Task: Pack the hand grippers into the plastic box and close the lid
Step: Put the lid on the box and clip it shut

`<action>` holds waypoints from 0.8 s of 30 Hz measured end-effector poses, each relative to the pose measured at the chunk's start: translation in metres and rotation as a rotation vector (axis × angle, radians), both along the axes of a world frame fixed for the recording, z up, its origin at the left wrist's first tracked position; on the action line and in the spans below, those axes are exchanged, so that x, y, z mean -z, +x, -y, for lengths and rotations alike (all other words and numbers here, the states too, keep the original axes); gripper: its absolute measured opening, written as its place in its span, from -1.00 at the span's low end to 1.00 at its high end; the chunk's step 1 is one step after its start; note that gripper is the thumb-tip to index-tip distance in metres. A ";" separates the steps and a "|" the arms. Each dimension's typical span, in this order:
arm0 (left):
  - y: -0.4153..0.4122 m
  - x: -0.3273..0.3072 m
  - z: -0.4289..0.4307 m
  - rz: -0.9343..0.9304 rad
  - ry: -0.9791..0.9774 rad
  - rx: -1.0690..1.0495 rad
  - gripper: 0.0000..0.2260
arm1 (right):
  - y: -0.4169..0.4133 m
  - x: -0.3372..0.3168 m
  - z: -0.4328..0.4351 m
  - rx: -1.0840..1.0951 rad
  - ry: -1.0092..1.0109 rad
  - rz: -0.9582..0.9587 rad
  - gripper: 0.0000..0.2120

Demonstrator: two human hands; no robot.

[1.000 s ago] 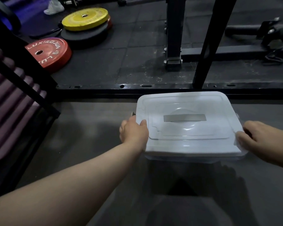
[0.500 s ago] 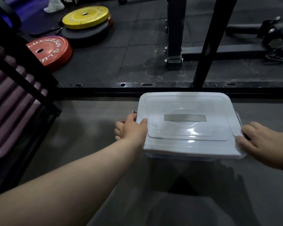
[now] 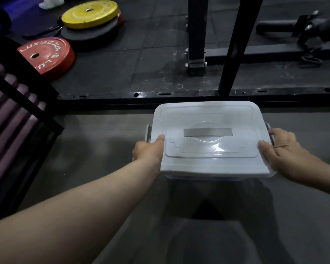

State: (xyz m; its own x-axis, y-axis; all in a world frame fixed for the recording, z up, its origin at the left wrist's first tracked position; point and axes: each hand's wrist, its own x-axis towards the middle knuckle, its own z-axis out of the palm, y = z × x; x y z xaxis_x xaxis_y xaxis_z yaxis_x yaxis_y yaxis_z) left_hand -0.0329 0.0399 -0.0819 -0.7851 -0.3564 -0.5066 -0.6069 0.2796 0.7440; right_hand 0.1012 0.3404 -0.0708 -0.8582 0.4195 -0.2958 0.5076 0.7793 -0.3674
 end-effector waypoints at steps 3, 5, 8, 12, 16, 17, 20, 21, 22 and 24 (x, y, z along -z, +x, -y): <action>-0.002 0.000 0.000 -0.018 0.010 0.018 -0.58 | 0.002 0.002 0.002 0.014 -0.036 -0.015 -0.48; -0.002 -0.001 -0.001 -0.046 -0.034 0.013 -0.50 | 0.001 0.002 0.002 0.013 -0.047 -0.011 -0.47; 0.003 -0.006 -0.001 -0.140 -0.233 0.094 -0.53 | 0.000 0.001 0.003 0.009 -0.051 -0.012 -0.49; 0.004 -0.007 -0.004 -0.209 -0.373 0.159 -0.58 | 0.001 0.003 0.004 0.016 -0.081 -0.025 -0.49; 0.004 -0.003 -0.005 -0.225 -0.422 0.185 -0.59 | 0.001 0.005 0.004 0.019 -0.074 -0.033 -0.47; 0.005 -0.003 -0.005 -0.233 -0.440 0.191 -0.59 | 0.000 0.005 0.004 0.022 -0.075 -0.037 -0.48; 0.006 -0.001 -0.005 -0.261 -0.512 0.215 -0.58 | 0.001 0.005 0.003 0.026 -0.083 -0.054 -0.49; 0.006 0.000 -0.005 -0.271 -0.537 0.229 -0.58 | 0.001 0.004 0.003 0.027 -0.086 -0.059 -0.49; 0.007 0.000 -0.005 -0.284 -0.561 0.243 -0.58 | 0.001 0.004 0.004 0.027 -0.086 -0.061 -0.49; 0.008 0.000 -0.005 -0.313 -0.614 0.277 -0.61 | 0.001 0.003 0.005 0.024 -0.077 -0.054 -0.51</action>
